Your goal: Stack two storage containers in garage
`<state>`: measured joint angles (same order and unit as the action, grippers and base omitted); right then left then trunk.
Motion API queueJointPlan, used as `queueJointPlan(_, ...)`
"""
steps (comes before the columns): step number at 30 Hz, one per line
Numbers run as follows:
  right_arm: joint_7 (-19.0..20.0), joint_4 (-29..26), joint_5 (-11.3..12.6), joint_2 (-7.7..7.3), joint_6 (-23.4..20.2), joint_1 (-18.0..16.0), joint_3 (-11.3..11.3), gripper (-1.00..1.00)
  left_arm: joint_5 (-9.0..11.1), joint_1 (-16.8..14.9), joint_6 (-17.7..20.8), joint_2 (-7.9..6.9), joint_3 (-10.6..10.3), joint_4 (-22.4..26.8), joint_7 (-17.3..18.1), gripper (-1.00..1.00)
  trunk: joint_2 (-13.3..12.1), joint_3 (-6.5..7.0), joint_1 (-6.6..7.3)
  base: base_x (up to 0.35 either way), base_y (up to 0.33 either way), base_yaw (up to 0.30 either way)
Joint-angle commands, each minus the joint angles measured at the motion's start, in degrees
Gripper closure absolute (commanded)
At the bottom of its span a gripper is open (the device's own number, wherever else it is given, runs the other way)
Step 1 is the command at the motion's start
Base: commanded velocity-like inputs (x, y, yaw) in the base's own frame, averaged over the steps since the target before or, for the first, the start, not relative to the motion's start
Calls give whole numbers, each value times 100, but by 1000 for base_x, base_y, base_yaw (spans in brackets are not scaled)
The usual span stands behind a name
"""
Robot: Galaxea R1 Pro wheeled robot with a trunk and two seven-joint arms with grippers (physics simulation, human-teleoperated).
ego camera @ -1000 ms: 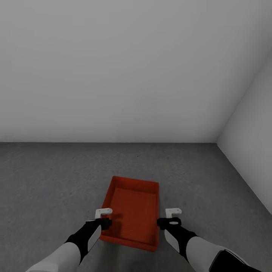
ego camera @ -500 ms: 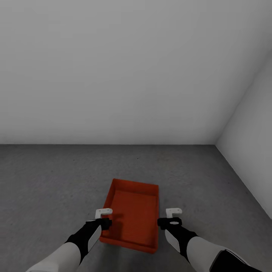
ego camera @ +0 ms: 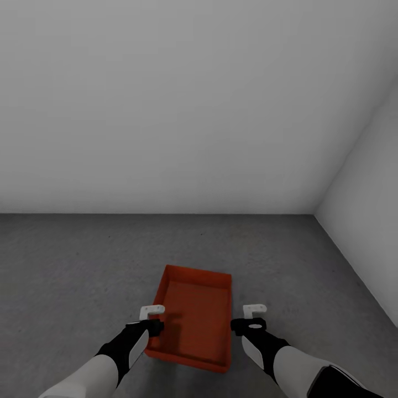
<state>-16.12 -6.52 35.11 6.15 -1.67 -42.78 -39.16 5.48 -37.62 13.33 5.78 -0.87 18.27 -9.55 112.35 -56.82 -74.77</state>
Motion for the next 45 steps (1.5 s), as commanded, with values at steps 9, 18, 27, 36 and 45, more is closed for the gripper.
queueJointPlan(9,-23,-8,39,0,-17,13,-48,-100,63,0,29,2,-10,3,-37,-100,-361,158,199,0,0,0)
queueJointPlan(18,-23,-8,35,0,-18,15,-48,-100,67,0,29,2,-10,1,-38,-100,-722,319,397,0,0,0)
queueJointPlan(27,-23,-8,31,5,-18,15,-48,-100,74,0,29,-3,-10,1,-34,-100,-1083,481,594,0,0,0)
queueJointPlan(36,-25,-8,31,-2,-18,15,-48,-100,76,0,29,-6,-10,1,-36,-100,-1444,643,792,0,0,0)
queueJointPlan(45,-26,-8,31,-1,-18,15,-48,-100,76,0,29,-14,-10,1,-39,-100,-1805,804,990,0,0,0)
